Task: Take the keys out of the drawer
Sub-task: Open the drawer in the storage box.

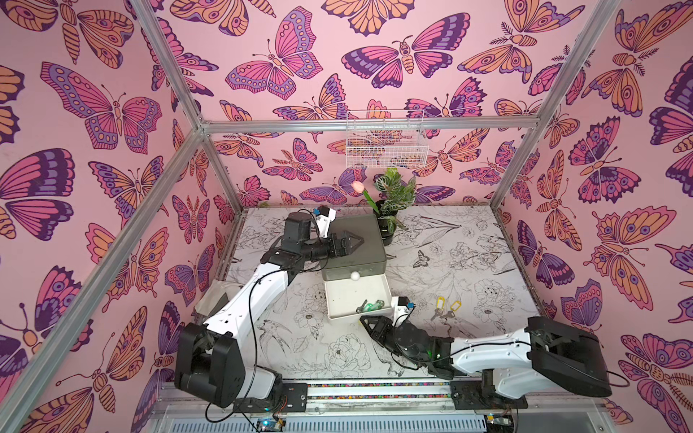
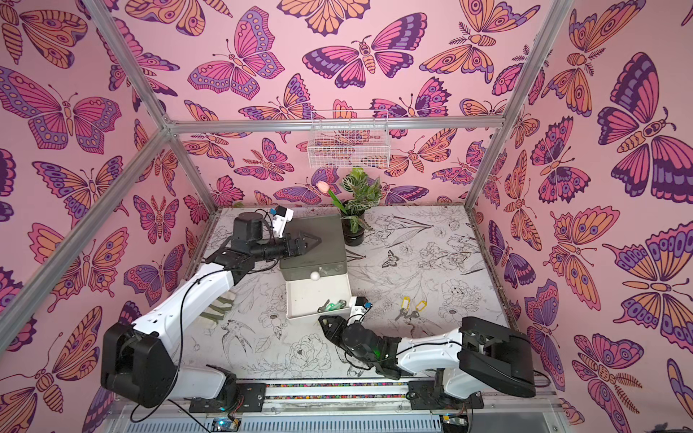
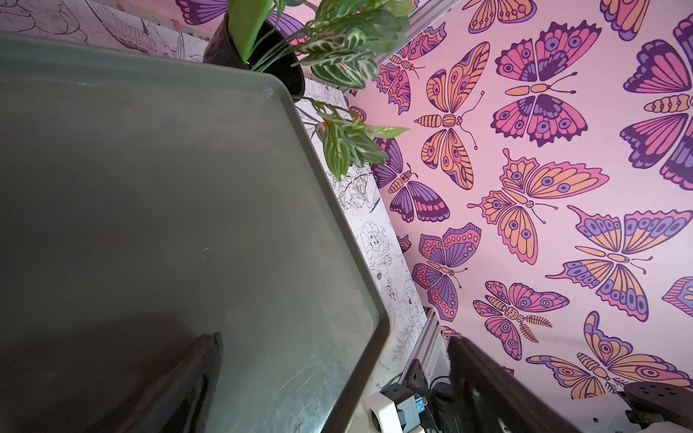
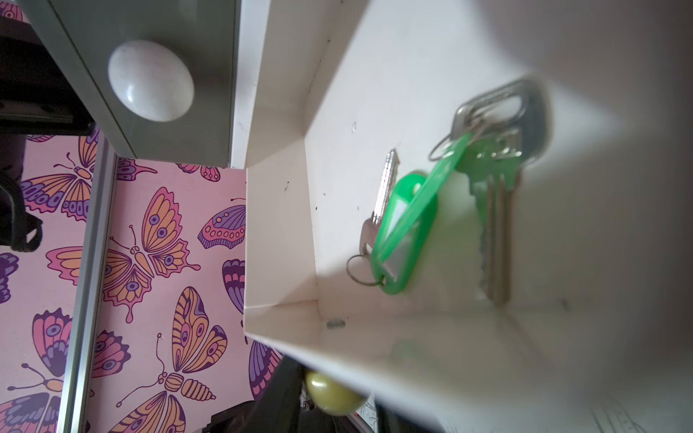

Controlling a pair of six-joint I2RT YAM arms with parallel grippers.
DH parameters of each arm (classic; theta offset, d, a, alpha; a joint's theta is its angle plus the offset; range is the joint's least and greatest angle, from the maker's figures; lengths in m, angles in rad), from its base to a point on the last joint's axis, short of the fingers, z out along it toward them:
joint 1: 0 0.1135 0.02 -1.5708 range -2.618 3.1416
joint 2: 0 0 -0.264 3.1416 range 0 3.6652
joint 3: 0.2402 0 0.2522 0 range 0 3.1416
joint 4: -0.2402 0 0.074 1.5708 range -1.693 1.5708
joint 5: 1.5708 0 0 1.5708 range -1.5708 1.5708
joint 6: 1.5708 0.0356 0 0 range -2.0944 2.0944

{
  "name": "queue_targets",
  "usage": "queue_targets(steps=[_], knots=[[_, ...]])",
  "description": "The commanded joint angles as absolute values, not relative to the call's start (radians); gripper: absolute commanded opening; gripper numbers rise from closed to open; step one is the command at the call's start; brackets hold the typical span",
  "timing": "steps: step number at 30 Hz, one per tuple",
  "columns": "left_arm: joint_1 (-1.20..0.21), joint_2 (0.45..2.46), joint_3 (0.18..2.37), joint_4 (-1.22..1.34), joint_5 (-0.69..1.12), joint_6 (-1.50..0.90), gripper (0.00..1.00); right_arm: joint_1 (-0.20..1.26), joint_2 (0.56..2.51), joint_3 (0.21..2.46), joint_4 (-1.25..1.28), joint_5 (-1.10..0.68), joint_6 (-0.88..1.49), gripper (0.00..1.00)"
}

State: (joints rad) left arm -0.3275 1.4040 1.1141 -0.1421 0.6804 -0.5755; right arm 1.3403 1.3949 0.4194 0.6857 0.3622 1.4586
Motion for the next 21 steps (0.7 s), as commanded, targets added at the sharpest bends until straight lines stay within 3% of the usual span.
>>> queue_targets(steps=[1, 16, 21], knots=[[-0.321, 1.453, 1.039, -0.325, 0.634, -0.574, 1.00, 1.370, 1.354, 0.420, 0.630, 0.379, 1.445, 0.28], [-0.325, 1.422, 1.037, -0.326, 0.624, -0.590, 1.00, 1.401, 1.225, 0.521, 0.373, 0.410, 1.334, 0.28], [-0.325, 1.425, 1.026, -0.326, 0.625, -0.584, 0.99, 1.400, 1.258, 0.502, 0.406, 0.409, 1.339, 0.28]])
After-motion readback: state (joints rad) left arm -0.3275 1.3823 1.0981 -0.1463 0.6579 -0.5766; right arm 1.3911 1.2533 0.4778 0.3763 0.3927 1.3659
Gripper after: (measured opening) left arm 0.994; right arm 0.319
